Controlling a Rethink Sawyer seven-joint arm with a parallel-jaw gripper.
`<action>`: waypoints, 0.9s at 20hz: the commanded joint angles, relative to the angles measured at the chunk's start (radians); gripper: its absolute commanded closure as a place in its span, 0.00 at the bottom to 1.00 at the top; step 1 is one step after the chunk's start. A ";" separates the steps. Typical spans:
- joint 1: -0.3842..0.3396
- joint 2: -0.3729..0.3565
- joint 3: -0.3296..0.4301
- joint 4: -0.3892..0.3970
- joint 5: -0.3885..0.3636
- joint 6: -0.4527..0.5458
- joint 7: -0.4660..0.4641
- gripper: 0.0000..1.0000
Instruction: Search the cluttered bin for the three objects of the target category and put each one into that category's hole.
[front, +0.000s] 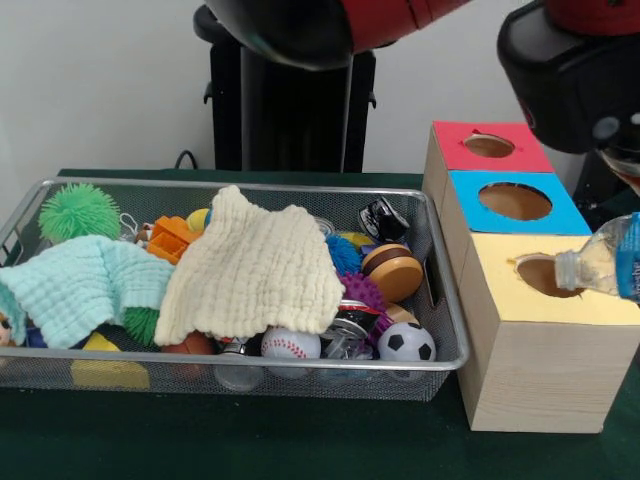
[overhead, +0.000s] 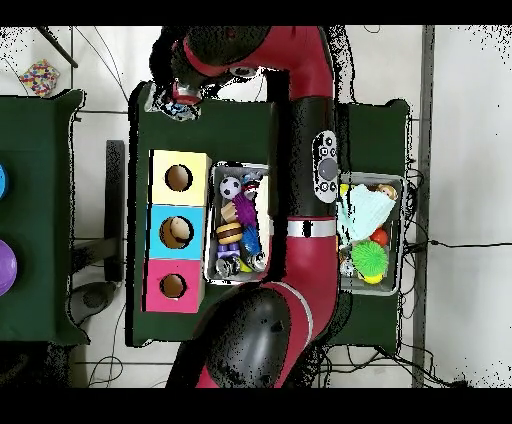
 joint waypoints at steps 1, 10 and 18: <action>-0.034 0.024 0.012 0.066 0.148 0.048 0.498 1.00; 0.026 0.023 0.037 -0.010 0.114 0.080 0.533 1.00; -0.007 0.017 -0.019 0.038 0.160 0.054 0.509 1.00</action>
